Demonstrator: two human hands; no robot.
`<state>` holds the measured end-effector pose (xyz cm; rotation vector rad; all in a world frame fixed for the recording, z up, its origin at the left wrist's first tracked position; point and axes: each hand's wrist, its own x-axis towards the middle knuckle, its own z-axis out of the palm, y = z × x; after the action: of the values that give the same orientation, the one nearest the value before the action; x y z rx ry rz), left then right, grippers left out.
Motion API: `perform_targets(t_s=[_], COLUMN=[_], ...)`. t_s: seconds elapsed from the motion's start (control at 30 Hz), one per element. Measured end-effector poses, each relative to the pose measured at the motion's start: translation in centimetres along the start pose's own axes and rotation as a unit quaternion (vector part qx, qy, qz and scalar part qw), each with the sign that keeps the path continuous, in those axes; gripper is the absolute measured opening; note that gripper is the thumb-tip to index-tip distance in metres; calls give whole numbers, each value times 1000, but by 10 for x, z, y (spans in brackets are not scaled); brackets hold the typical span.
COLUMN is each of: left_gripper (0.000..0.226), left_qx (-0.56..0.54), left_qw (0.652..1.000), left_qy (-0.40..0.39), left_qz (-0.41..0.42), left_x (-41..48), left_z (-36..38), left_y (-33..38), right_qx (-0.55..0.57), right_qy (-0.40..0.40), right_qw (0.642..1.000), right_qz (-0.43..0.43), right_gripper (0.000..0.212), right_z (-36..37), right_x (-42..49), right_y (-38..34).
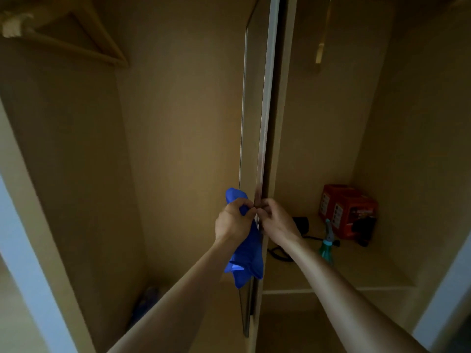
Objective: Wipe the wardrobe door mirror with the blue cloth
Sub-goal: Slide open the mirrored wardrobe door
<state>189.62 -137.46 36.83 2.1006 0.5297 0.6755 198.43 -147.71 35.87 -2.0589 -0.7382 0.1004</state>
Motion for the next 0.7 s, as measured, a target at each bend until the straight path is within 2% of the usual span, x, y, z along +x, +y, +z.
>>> perform_targets(t_s=[0.3,0.5,0.7], left_gripper=[7,7,10], left_qx=[3,13,7], left_qw=[1000,999,999], left_qy=[16,17,16], left_qz=[27,42,45], left_x=[-48,-87,-114], left_z=[-2,-5,-4], left_y=[9,16,24], right_qx=[9,25,33], right_qy=[-18,-36,-51], right_qw=[997,992,988], right_qz=[-68,-117,-143], right_gripper=[30,11,17], right_z=[-26,-38,-48], right_x=[-42,-76,-99], right_y=[8,16,19])
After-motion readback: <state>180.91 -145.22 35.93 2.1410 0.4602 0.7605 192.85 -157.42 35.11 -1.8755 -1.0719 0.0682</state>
